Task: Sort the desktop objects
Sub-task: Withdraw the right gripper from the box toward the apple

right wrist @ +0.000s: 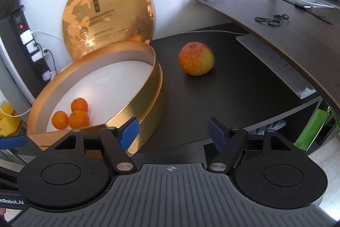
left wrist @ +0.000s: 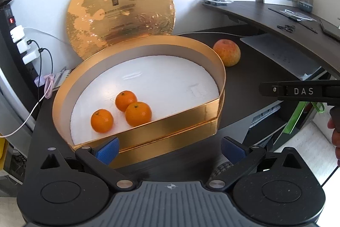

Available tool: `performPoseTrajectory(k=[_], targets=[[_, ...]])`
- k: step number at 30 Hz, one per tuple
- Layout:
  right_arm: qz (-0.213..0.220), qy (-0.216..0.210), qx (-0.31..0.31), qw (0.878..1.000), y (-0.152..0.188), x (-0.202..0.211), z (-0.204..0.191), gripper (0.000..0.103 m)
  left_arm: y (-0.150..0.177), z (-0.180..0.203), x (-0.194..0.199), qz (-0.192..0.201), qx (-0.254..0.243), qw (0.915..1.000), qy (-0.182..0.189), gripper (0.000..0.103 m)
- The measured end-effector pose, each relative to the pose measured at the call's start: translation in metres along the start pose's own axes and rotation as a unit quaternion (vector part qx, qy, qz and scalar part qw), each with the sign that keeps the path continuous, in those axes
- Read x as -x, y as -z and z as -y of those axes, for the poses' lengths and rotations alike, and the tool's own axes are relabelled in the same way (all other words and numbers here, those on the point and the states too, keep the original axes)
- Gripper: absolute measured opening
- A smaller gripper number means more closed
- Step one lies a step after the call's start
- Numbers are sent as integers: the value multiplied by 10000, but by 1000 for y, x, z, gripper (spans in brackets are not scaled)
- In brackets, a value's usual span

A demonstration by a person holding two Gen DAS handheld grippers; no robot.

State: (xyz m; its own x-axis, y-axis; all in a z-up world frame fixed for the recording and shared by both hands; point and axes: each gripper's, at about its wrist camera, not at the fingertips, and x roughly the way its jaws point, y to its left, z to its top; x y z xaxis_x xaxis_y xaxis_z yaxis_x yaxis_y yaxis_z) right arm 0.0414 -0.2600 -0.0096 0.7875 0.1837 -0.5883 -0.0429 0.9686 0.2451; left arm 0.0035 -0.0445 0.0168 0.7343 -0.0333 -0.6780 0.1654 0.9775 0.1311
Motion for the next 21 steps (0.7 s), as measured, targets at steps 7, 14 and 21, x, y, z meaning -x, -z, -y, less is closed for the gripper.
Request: performPoseTrajectory(k=[7, 14, 21], targets=[[-5, -6, -63, 10000, 1, -3, 5, 84, -1, 1, -3, -54, 3, 10000, -46, 103], [100, 35, -196, 9998, -2, -7, 11, 84, -5, -2, -5, -14, 28, 10000, -32, 103], [112, 142, -321, 9993, -12, -26, 21, 84, -15, -8, -14, 3, 99, 9999, -47, 103]])
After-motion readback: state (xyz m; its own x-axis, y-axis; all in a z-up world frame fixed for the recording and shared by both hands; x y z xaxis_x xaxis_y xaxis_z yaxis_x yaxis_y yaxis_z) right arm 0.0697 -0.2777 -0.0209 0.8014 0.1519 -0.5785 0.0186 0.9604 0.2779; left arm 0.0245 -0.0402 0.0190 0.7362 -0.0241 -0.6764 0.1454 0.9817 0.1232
